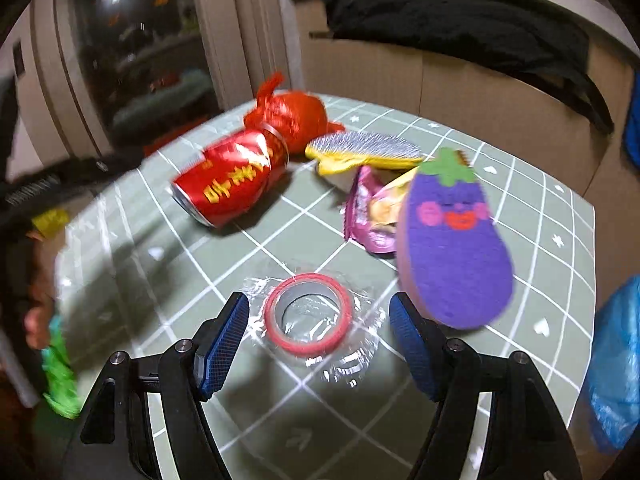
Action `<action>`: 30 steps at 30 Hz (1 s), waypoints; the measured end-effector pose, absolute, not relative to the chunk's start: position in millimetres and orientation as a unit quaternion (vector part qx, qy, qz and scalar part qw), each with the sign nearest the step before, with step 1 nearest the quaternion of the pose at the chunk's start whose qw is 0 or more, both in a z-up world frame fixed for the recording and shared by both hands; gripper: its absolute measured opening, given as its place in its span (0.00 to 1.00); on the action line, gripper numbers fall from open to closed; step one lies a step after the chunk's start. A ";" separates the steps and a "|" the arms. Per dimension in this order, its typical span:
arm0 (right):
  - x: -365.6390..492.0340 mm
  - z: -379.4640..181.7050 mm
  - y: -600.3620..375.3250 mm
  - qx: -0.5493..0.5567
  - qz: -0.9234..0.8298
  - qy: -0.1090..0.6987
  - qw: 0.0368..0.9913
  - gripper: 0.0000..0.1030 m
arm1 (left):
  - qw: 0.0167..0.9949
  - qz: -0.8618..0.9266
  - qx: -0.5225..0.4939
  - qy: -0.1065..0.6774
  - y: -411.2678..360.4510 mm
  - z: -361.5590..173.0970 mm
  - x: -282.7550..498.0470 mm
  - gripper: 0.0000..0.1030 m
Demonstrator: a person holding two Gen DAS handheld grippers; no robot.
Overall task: Collect trash
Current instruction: 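Grasp the red tape roll with the right tool while the left tool grasps the red can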
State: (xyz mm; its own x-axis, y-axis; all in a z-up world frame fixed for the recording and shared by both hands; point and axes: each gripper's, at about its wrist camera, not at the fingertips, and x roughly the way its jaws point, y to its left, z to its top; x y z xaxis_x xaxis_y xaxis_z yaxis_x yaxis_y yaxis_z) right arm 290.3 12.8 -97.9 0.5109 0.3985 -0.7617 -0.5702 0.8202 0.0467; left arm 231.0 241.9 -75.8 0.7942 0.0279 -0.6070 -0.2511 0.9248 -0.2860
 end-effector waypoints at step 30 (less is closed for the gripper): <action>266.7 -41.1 -53.4 -0.061 0.265 0.358 0.893 0.54 | 0.889 -0.010 -0.246 0.386 255.0 -112.9 320.4 0.54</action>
